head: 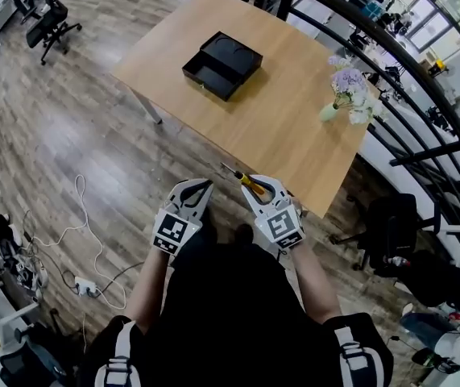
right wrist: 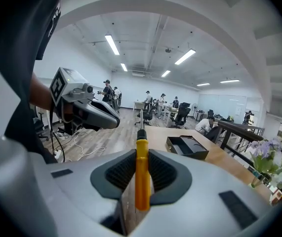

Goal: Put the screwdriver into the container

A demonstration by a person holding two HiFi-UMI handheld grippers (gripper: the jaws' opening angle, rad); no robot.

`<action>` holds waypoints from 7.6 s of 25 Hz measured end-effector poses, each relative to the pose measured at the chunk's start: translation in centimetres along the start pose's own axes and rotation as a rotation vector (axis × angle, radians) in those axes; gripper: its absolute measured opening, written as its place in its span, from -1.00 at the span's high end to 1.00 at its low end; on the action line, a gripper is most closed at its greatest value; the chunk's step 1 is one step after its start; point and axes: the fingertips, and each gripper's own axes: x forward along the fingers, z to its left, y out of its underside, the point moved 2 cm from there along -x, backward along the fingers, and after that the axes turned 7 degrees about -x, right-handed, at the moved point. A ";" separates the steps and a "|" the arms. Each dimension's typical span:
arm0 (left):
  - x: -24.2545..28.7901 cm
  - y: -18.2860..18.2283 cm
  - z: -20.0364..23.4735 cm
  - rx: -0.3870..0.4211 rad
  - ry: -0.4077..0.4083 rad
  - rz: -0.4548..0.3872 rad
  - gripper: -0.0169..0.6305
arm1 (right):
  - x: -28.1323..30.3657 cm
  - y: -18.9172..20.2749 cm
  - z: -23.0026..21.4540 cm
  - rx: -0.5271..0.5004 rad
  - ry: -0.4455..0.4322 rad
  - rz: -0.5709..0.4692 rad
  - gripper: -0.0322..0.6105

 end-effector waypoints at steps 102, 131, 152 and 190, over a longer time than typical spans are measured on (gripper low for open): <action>7.2 -6.1 21.9 -0.045 -0.359 0.018 0.88 | 20.3 -1.4 -18.7 -0.070 -0.195 -0.023 0.62; 16.5 -9.8 26.9 0.041 -0.095 0.019 0.88 | 20.3 2.9 -26.1 0.068 0.047 0.128 0.62; 20.8 -10.9 38.8 0.057 0.078 0.033 0.88 | 30.0 0.7 -28.7 0.105 0.135 0.228 0.62; 26.2 -10.6 47.0 0.063 0.249 0.077 0.88 | 43.5 7.2 -29.0 0.350 0.113 0.418 0.62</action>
